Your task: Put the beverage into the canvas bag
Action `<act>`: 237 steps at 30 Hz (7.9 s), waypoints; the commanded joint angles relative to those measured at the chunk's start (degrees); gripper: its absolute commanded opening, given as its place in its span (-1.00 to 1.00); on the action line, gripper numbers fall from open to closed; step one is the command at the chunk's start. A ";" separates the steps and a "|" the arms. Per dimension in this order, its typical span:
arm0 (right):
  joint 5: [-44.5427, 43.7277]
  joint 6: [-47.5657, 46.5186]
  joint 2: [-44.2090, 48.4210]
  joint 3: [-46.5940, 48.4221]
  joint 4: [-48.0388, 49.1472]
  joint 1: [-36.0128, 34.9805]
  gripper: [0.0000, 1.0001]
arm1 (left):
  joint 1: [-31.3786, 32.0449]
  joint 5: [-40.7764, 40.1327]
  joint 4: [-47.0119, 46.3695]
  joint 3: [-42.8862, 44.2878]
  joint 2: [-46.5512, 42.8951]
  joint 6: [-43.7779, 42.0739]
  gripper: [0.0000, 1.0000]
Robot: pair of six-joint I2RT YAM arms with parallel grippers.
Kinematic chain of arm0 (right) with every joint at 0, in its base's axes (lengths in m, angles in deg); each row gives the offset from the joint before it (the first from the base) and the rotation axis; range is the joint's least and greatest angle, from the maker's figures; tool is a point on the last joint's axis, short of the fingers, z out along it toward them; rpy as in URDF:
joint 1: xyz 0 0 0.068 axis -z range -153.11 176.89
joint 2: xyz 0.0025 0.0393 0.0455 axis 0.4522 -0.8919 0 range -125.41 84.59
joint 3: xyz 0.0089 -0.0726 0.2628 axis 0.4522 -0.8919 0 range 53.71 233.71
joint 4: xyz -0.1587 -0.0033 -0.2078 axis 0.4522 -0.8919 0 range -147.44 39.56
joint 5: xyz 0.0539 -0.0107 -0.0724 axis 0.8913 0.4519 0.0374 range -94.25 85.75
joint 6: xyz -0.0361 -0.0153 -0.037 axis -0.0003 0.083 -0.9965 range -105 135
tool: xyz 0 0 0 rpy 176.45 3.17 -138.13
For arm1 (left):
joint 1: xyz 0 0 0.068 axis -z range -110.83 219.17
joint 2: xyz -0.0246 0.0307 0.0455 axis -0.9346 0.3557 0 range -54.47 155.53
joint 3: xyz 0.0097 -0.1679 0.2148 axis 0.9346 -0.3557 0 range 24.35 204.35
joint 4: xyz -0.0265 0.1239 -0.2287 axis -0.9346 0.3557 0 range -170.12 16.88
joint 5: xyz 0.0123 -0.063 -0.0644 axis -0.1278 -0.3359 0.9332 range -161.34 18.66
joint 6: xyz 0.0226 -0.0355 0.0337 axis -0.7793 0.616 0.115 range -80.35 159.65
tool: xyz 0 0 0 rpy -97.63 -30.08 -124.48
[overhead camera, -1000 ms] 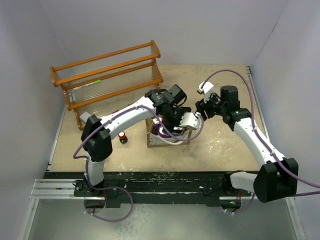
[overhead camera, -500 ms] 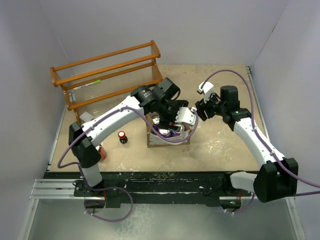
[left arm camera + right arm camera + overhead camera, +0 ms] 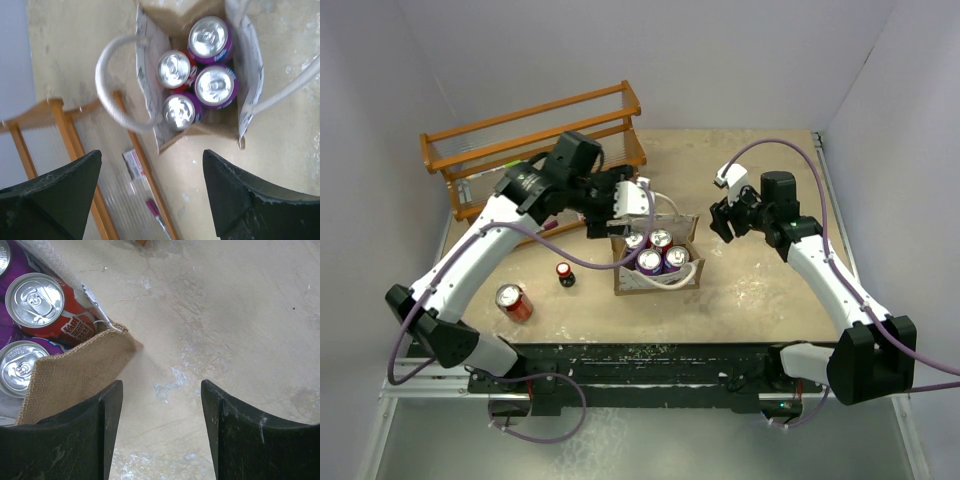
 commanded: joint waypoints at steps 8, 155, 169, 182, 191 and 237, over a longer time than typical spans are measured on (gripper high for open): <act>0.14 0.30 1.83 1.46 1.01 0.32 0.43 | -13.85 -4.42 7.19 -7.63 -11.91 5.59 0.72; 8.28 6.16 -4.32 0.09 5.19 -7.66 0.56 | -0.03 15.49 -9.73 0.19 1.78 13.14 -0.84; -0.13 4.21 -3.20 0.15 4.00 -6.74 0.17 | 3.01 14.21 -13.22 -0.39 4.90 12.92 -0.83; 1.97 3.53 -2.40 0.35 2.61 -3.39 -0.08 | 7.93 6.29 -17.93 1.46 10.63 16.88 -0.82; 6.26 3.61 -2.08 0.87 0.01 -2.24 -0.19 | 8.28 1.95 -24.45 0.68 12.16 22.53 -0.83; 12.27 5.23 -0.41 1.30 -0.84 -0.03 -1.00 | 8.32 -6.12 -25.23 1.77 20.93 23.32 -0.69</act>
